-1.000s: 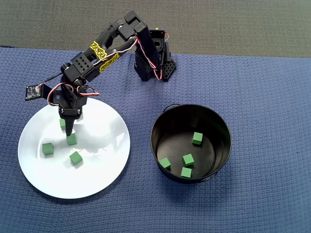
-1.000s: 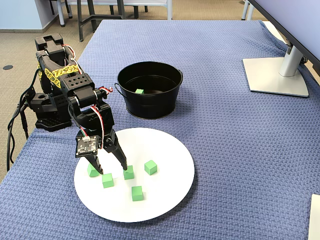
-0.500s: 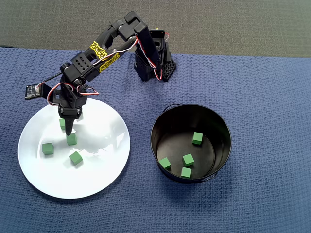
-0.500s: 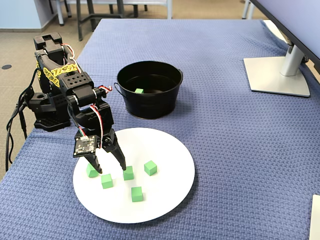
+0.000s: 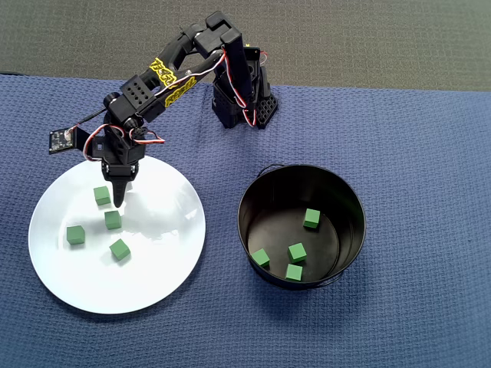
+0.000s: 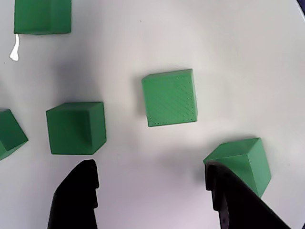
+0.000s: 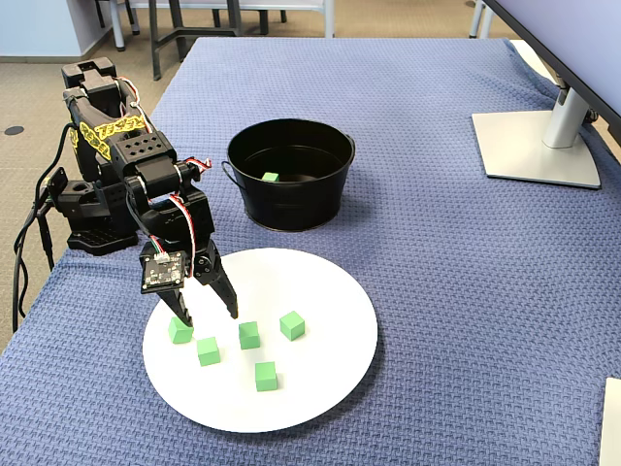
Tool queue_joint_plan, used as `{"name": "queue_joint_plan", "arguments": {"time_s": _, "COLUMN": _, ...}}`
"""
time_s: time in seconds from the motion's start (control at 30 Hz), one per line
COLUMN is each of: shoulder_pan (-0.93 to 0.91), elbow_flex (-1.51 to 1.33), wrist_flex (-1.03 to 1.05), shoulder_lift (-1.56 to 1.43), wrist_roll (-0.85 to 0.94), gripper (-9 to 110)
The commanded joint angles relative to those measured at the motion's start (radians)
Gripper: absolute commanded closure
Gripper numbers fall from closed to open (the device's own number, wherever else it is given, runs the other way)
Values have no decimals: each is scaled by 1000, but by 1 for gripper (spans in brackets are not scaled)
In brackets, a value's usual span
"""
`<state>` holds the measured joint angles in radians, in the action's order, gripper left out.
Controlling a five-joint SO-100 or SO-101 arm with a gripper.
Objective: Pick up the green cubes from the white plate and place them in the black recipient
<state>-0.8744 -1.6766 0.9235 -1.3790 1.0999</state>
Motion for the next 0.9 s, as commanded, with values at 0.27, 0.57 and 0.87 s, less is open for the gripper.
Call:
{"name": "queue_joint_plan", "arguments": {"time_s": 0.27, "shoulder_pan": -23, "elbow_flex": -18, "wrist_flex": -74, "shoulder_lift": -14, "wrist_roll": 149, "gripper": 82}}
{"name": "queue_joint_plan", "arguments": {"time_s": 0.57, "shoulder_pan": -41, "elbow_flex": -25, "wrist_flex": -98, "shoulder_lift": 18, "wrist_roll": 204, "gripper": 82}}
{"name": "queue_joint_plan", "arguments": {"time_s": 0.87, "shoulder_pan": -52, "elbow_flex": -21, "wrist_flex": -137, "shoulder_lift": 38, "wrist_roll": 201, "gripper": 84}}
